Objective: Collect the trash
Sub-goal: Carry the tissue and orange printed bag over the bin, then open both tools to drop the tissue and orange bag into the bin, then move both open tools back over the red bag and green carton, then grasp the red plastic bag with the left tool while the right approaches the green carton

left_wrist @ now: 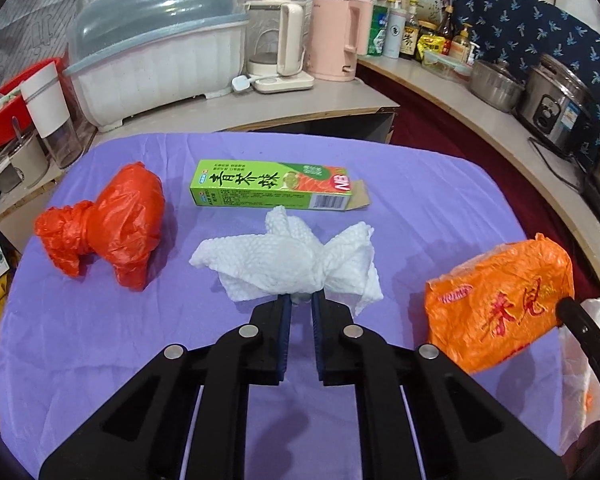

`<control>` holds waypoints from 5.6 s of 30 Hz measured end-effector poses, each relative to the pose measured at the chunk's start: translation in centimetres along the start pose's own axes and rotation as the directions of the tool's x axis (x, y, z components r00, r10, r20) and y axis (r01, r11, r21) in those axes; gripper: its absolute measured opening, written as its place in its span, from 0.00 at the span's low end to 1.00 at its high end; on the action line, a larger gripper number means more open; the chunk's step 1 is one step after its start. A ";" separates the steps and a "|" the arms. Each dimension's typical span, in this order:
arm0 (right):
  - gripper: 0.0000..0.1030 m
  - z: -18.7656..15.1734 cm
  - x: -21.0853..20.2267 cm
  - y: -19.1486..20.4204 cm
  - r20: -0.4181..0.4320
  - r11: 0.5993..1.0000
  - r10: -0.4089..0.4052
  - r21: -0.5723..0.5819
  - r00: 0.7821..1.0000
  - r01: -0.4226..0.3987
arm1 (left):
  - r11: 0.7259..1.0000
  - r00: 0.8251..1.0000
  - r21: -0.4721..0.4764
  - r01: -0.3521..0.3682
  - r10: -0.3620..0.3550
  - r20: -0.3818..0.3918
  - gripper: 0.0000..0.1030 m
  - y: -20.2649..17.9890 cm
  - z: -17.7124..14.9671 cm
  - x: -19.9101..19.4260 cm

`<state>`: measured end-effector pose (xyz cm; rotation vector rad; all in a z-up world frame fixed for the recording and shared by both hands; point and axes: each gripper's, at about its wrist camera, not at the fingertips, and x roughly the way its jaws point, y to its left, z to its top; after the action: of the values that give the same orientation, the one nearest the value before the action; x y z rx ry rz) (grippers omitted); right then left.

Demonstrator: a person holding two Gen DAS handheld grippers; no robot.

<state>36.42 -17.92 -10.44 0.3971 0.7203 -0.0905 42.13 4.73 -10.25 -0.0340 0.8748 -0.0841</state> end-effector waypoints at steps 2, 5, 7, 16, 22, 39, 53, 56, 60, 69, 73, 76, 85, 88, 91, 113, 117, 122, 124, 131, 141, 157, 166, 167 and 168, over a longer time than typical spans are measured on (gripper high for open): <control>0.05 0.4 -1.7 -0.4 0.023 1.000 -0.003 0.005 1.000 0.003 | 1.000 1.000 0.010 0.012 -0.012 0.014 0.09 -0.8 -0.1 -1.5; 0.05 1.0 -4.1 -1.0 0.055 1.000 -0.009 0.011 0.998 0.008 | 0.999 0.999 0.032 0.029 -0.031 0.039 0.09 -2.3 -0.3 -4.1; 0.05 1.5 -6.4 -1.8 0.085 1.000 -0.016 0.020 0.996 0.014 | 0.998 0.998 0.049 0.040 -0.043 0.054 0.09 -3.4 -0.5 -5.6; 0.05 2.5 -14.9 -6.6 0.194 0.996 -0.066 0.067 0.979 0.054 | 0.980 0.983 0.157 0.121 -0.140 0.119 0.09 -10.5 -2.2 -13.1; 0.05 2.2 -19.9 -11.7 0.237 0.987 -0.136 0.120 0.962 0.110 | 0.955 0.969 0.230 0.186 -0.217 0.119 0.09 -16.0 -4.1 -16.4; 0.05 -1.7 -26.6 -24.3 0.231 0.937 -0.291 0.264 0.928 0.228 | 0.863 0.938 0.394 0.315 -0.346 0.007 0.10 -29.9 -11.3 -18.8; 0.05 -3.2 -25.1 -26.5 0.186 0.927 -0.310 0.276 0.932 0.253 | 0.848 0.943 0.419 0.325 -0.324 -0.076 0.10 -33.7 -13.6 -15.7; 0.06 -3.2 -24.6 -26.7 0.178 0.928 -0.308 0.275 0.935 0.253 | 0.848 0.945 0.422 0.321 -0.315 -0.087 0.11 -33.9 -13.7 -15.1; 0.07 -3.1 -24.1 -26.9 0.167 0.925 -0.307 0.283 0.937 0.252 | 0.851 0.946 0.416 0.320 -0.311 -0.090 0.11 -33.9 -13.6 -14.5; 0.26 -2.7 -24.2 -26.2 0.192 0.929 -0.290 0.293 0.938 0.227 | 0.862 0.951 0.413 0.294 -0.306 -0.036 0.53 -33.5 -12.8 -15.0; 0.30 -2.4 -24.4 -25.7 0.204 0.932 -0.284 0.288 0.937 0.220 | 0.866 0.952 0.407 0.289 -0.304 -0.030 0.54 -33.3 -12.5 -15.2; 0.36 -2.3 -24.7 -25.3 0.211 0.935 -0.281 0.280 0.936 0.218 | 0.869 0.953 0.404 0.286 -0.302 -0.025 0.54 -32.9 -12.3 -15.3; 0.41 -2.2 -25.1 -24.0 0.220 0.940 -0.276 0.266 0.936 0.214 | 0.878 0.954 0.389 0.278 -0.299 -0.006 0.54 -31.6 -11.7 -16.1; 0.41 -2.1 -25.1 -23.3 0.221 0.944 -0.270 0.253 0.937 0.212 | 0.883 0.955 0.382 0.273 -0.297 0.003 0.54 -30.9 -11.5 -16.4; 0.41 -1.9 -25.0 -22.2 0.222 0.949 -0.262 0.237 0.939 0.209 | 0.889 0.956 0.369 0.270 -0.293 0.006 0.54 -30.0 -11.1 -16.6; 0.41 -1.7 -20.2 -8.7 0.172 0.993 -0.116 0.040 0.978 0.110 | 0.966 0.981 0.206 0.153 -0.174 0.086 0.54 -15.9 -7.0 -16.6; 0.41 -1.8 -18.4 -5.1 0.152 0.997 -0.080 -0.009 0.985 0.083 | 0.979 0.986 0.160 0.122 -0.138 0.094 0.54 -12.0 -6.1 -16.0; 0.41 -2.3 -15.6 -1.0 0.116 0.997 -0.039 -0.058 0.993 0.046 | 0.992 0.992 0.107 0.066 -0.076 0.097 0.54 -6.7 -5.2 -14.7; 0.41 -2.5 -14.2 0.7 0.097 0.997 -0.020 -0.074 0.995 0.028 | 0.996 0.995 0.084 0.039 -0.047 0.092 0.54 -4.5 -5.0 -14.1; 0.41 -3.5 -9.5 6.3 0.032 0.992 0.033 -0.125 0.999 -0.029 | 0.998 0.996 0.022 -0.060 0.059 0.066 0.56 3.1 -4.4 -11.3; 0.41 -4.1 -2.7 11.5 -0.045 0.984 0.062 -0.165 0.997 -0.069 | 0.984 0.986 -0.066 -0.164 0.165 0.012 0.58 12.7 -3.2 -6.8; 0.41 -0.8 6.6 14.1 -0.072 0.986 0.064 -0.149 0.995 -0.074 | 0.964 0.979 -0.177 -0.200 0.203 -0.003 0.74 21.9 2.4 -0.3; 0.41 1.6 10.7 14.7 -0.071 0.987 0.086 -0.127 0.994 -0.094 | 0.983 0.997 -0.165 -0.084 0.083 -0.012 0.50 22.0 3.8 2.8; 0.41 1.8 11.1 14.6 -0.075 0.988 0.091 -0.121 0.993 -0.100 | 0.985 0.997 -0.158 -0.073 0.073 -0.007 0.43 21.8 3.8 2.8; 0.41 2.0 11.5 14.6 -0.079 0.988 0.097 -0.115 0.992 -0.106 | 0.987 0.998 -0.144 -0.068 0.068 -0.003 0.40 21.4 3.9 2.9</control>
<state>49.50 -4.62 -11.92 0.3233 0.7724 0.0631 48.20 25.80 -11.34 -0.1390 0.8779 0.0432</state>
